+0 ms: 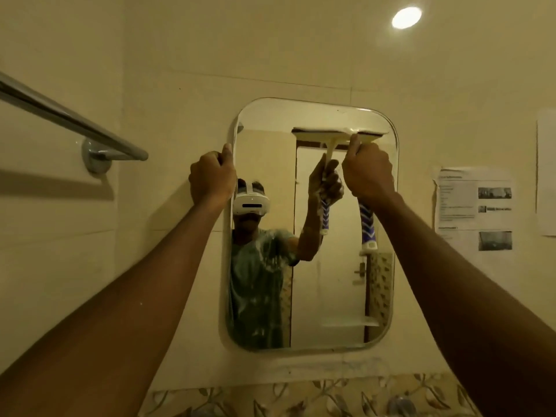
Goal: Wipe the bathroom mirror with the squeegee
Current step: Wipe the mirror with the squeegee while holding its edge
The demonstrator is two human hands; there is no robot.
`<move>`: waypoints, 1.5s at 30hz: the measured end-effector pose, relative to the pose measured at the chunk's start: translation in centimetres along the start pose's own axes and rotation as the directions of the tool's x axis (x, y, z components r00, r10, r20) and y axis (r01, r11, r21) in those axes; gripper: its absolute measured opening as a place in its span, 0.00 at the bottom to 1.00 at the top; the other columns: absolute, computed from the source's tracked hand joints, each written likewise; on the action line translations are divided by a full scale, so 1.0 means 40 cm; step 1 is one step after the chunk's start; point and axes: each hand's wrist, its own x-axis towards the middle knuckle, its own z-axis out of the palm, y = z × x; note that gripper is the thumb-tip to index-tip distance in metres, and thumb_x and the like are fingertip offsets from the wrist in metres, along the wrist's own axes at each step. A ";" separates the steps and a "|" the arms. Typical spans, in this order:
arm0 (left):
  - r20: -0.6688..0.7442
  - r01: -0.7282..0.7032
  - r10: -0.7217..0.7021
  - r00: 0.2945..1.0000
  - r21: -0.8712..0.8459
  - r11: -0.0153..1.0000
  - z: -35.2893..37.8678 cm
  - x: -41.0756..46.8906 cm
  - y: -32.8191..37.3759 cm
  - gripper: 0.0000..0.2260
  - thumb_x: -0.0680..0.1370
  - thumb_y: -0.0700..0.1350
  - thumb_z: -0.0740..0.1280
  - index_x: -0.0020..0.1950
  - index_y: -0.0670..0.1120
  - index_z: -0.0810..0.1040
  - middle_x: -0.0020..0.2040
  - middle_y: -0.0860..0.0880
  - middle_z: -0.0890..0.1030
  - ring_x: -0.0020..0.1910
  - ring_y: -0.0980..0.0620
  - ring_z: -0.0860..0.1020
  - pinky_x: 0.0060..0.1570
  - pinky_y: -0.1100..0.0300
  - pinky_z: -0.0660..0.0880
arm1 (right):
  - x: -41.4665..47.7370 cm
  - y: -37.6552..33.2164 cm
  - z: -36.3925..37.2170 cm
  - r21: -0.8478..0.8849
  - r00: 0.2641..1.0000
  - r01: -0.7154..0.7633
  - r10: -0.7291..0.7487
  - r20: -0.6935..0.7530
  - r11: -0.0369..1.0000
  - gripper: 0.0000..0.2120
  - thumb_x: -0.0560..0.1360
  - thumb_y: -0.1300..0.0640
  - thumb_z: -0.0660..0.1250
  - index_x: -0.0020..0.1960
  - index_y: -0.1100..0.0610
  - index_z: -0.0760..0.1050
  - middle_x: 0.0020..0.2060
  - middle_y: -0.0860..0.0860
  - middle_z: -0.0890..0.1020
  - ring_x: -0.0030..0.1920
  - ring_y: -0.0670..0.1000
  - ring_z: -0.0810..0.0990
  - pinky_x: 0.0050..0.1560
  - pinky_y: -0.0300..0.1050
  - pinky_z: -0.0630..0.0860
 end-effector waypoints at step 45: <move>0.111 0.045 -0.043 0.993 -0.010 0.999 -0.005 0.027 -0.013 0.28 0.82 0.57 0.47 0.44 0.39 0.79 0.43 0.41 0.82 0.44 0.42 0.79 0.47 0.52 0.75 | -0.071 -0.086 0.057 0.100 0.997 -0.027 0.020 0.071 0.995 0.25 0.84 0.45 0.48 0.36 0.55 0.73 0.24 0.47 0.75 0.19 0.41 0.72 0.17 0.32 0.66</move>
